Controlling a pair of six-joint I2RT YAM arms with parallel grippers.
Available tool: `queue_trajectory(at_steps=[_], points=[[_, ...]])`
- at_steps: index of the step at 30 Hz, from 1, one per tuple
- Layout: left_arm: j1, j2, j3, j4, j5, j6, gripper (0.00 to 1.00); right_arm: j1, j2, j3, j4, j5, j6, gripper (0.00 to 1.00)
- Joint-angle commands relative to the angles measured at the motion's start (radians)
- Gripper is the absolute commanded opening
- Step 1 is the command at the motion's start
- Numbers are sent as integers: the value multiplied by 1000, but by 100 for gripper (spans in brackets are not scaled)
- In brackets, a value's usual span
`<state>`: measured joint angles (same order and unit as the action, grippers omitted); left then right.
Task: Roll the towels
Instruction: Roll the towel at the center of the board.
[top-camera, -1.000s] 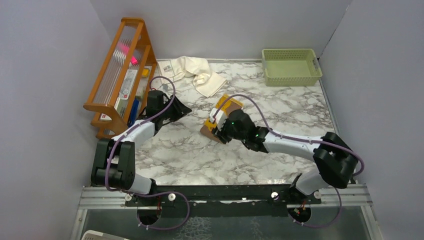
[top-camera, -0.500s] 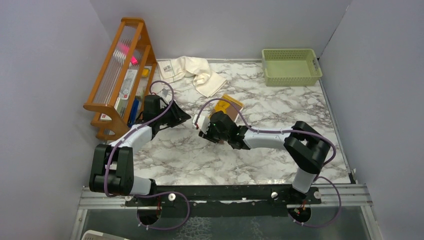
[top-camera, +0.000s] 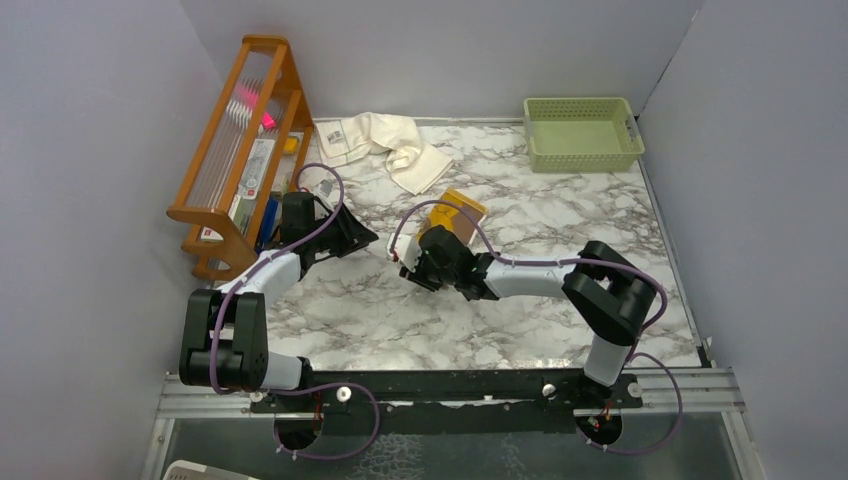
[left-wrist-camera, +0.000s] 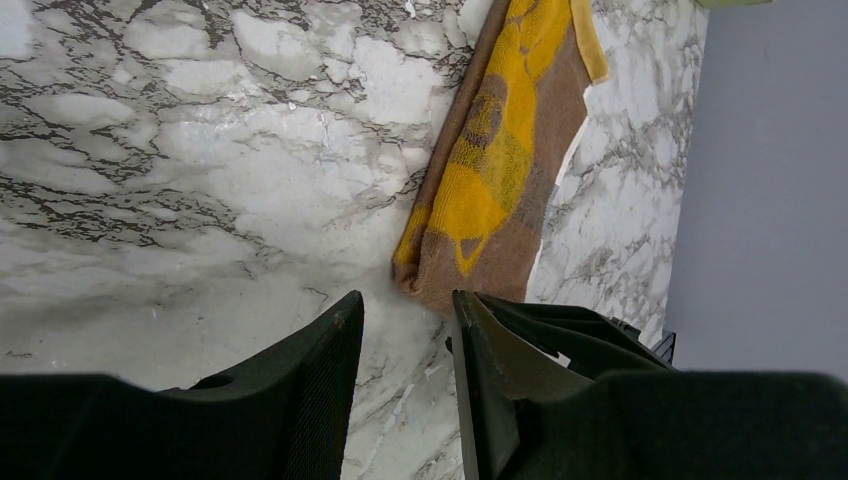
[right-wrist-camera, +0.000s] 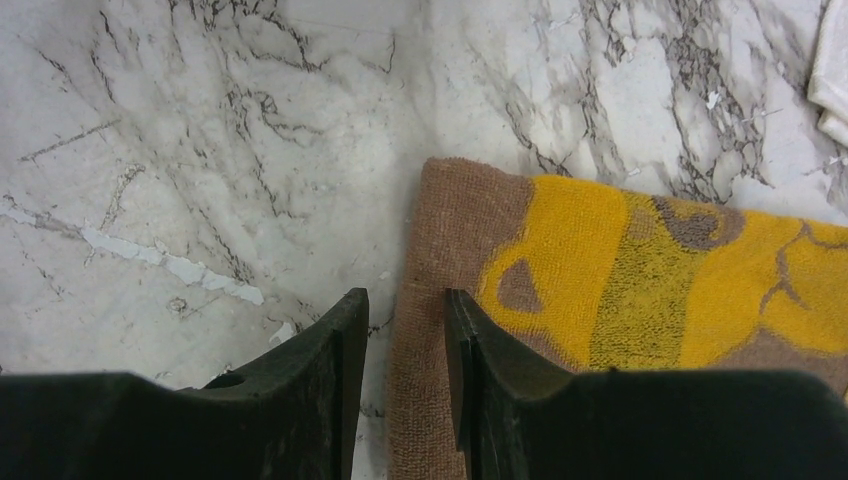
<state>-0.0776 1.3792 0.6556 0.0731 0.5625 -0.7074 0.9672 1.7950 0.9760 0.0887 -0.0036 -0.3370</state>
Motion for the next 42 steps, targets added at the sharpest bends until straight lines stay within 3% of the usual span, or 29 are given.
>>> queue_trajectory(at_steps=[1,13,15,19,21,29,35,42], points=[[9,-16,-14,-4,37,20,40,5,16,-27,-28,22,32,34],[10,-1,-2,-15,39,25,40,5,67,-58,-15,81,73,34],[10,-1,3,-18,40,28,40,5,86,-41,-38,89,88,28],[9,-1,15,-40,43,42,40,1,102,1,-109,80,117,2],[10,-5,21,-51,46,51,40,-8,91,24,-152,55,143,1],[10,-39,19,-25,136,71,40,-56,0,95,-267,-173,312,1],[-11,-59,-21,-14,157,69,40,-115,-56,56,-168,-382,461,1],[-70,-86,-51,50,140,9,35,-289,22,59,-111,-645,639,1]])
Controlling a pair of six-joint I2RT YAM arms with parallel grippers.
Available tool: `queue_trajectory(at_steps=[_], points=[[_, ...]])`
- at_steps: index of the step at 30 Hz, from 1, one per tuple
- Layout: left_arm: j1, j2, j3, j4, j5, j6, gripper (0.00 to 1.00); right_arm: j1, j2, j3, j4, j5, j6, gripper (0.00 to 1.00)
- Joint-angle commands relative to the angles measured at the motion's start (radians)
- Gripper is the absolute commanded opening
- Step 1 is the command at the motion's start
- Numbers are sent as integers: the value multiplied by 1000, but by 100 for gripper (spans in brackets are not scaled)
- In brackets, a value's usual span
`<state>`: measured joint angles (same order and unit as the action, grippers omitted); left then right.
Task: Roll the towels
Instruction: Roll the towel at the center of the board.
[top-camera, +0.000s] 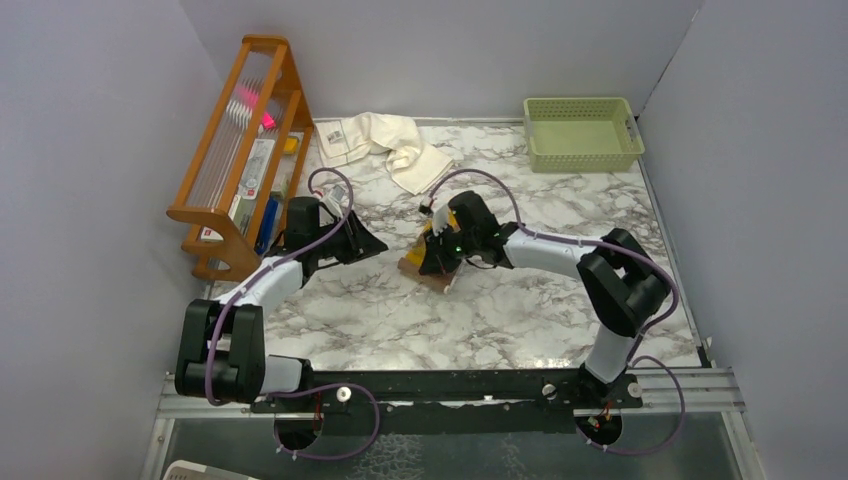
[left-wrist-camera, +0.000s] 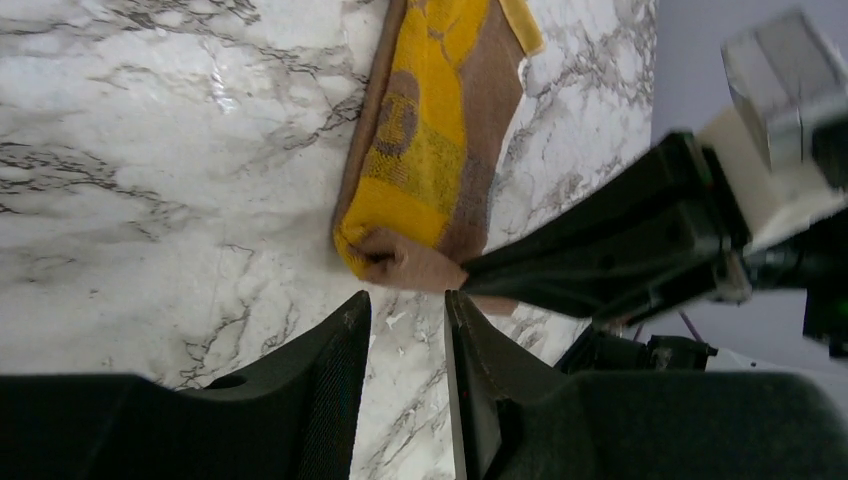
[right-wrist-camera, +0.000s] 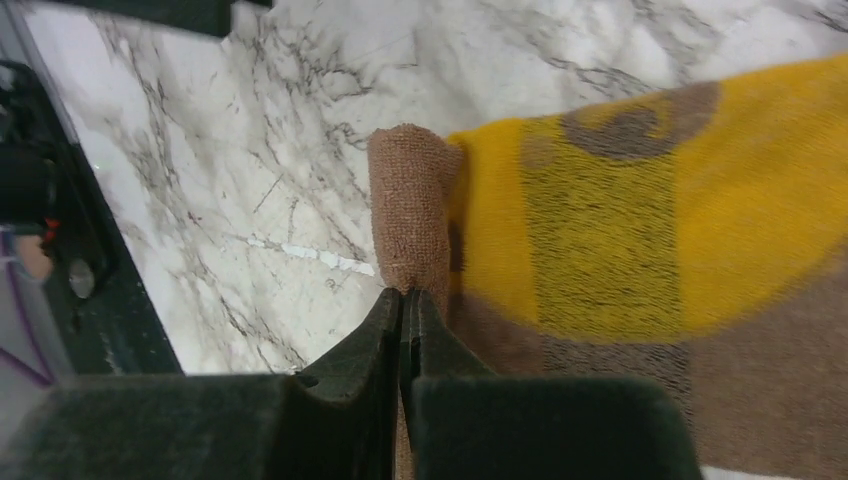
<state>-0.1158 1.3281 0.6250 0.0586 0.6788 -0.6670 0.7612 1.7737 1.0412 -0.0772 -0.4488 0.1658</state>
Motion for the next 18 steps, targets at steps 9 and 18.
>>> queue_trajectory(at_steps=[9,18], points=[[-137,14,-27,157,-16,-85,30,-128,193,63,40,-310,160,1],[-248,116,-4,242,-62,-127,14,-153,236,46,77,-314,189,1]])
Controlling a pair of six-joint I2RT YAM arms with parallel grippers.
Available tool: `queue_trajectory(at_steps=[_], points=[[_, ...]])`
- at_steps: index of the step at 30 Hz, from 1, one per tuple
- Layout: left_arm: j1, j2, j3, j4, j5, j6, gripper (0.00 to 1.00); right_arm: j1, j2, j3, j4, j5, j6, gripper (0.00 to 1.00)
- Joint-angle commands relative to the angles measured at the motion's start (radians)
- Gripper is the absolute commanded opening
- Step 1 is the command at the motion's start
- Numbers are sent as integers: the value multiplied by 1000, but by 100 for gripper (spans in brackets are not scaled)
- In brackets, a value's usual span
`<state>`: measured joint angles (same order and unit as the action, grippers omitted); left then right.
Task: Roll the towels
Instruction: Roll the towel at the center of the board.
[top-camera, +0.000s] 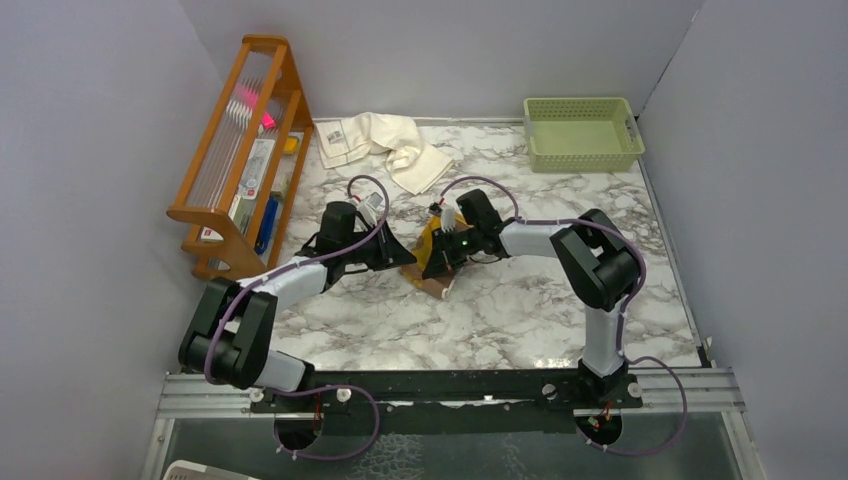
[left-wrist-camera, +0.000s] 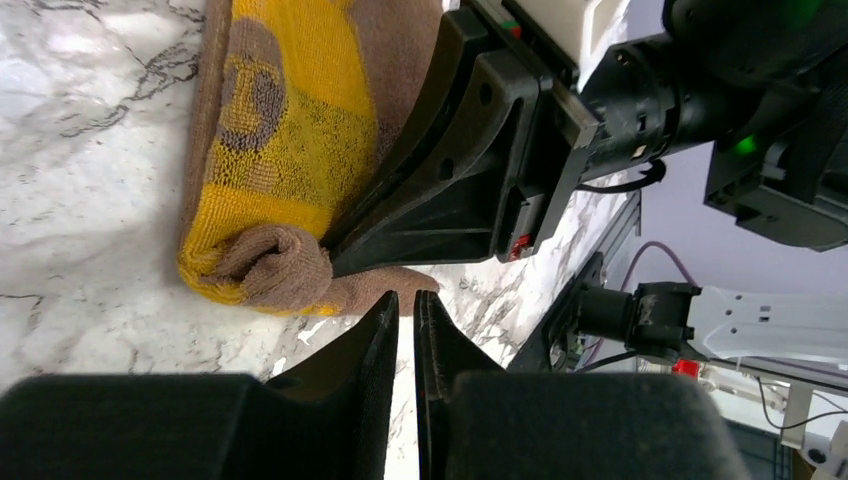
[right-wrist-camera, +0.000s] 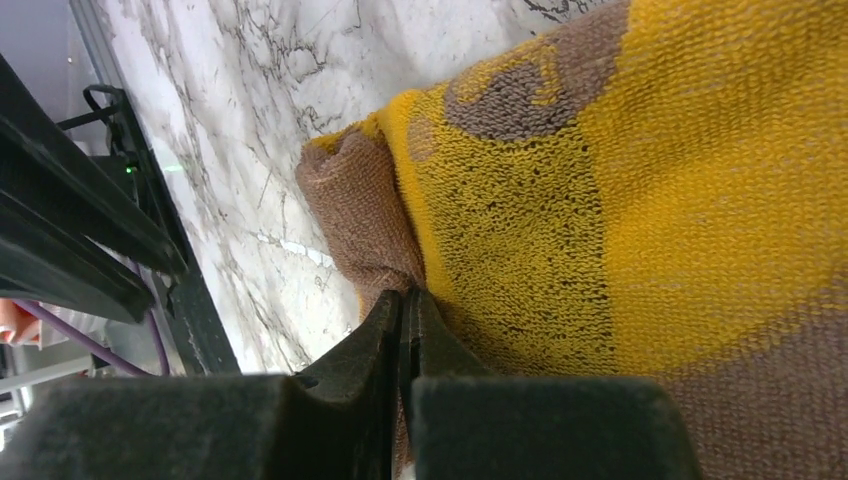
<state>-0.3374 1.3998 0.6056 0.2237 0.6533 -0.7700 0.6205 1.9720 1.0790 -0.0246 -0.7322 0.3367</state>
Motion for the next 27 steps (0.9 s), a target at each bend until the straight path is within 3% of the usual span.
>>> queue_trajectory(at_steps=[1,10,16,27], points=[[-28,62,15,88,-37,-26,12,-15,41,7,25,-32,18,1],[-31,268,23,235,-17,-47,0,-25,52,6,25,-36,21,1],[-26,339,40,244,-102,-20,0,-26,21,0,3,-10,-24,1],[-24,358,14,231,-137,-13,0,24,-290,-18,-107,421,-299,9]])
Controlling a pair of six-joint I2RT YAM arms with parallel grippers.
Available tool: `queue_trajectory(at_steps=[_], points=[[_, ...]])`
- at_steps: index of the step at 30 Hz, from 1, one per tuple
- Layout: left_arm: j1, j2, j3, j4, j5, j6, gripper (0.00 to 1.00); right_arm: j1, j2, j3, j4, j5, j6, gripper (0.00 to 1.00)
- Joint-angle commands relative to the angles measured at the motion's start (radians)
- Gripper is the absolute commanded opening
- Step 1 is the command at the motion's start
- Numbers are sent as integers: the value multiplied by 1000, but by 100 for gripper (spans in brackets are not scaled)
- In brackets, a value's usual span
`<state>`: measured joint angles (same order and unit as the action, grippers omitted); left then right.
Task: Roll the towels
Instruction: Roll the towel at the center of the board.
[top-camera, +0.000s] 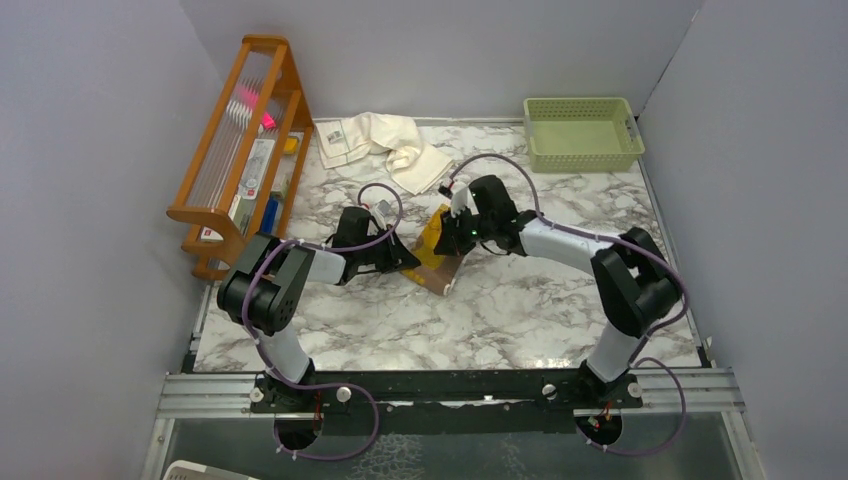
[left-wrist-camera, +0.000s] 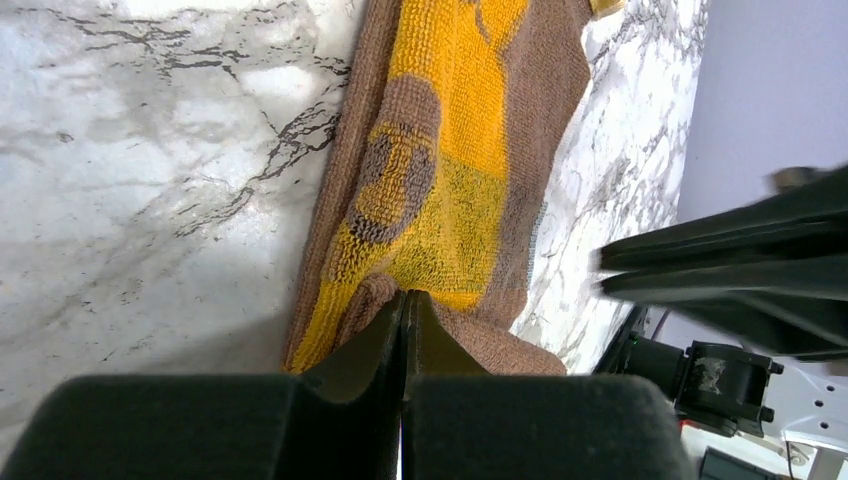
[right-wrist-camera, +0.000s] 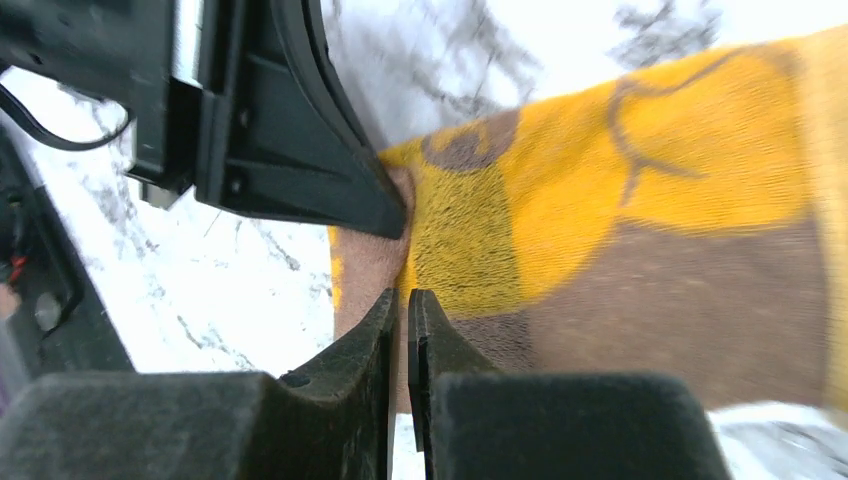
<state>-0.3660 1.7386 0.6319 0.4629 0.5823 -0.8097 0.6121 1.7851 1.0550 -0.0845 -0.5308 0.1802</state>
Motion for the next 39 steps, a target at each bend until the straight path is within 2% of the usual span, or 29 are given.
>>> queue_trajectory(at_steps=[1,3,7,9,10,19,29,39], points=[[5,17,-17,-11,-69,28,0,58,-122,6,-49,262,-178,10],[5,10,-23,-18,-75,34,0,130,-149,7,-50,361,-236,14],[4,3,-31,-34,-88,45,0,269,-150,11,-49,494,-314,15],[4,3,-32,-38,-91,49,0,318,-141,-6,-29,549,-333,26],[4,3,-34,-39,-93,50,0,333,-131,-14,-24,569,-338,28],[4,20,-31,-48,-96,58,0,381,-82,-65,8,633,-340,28],[4,45,-19,-53,-91,63,0,411,-49,-71,4,644,-358,30],[7,59,-11,-59,-86,69,0,458,9,-67,-4,725,-373,30]])
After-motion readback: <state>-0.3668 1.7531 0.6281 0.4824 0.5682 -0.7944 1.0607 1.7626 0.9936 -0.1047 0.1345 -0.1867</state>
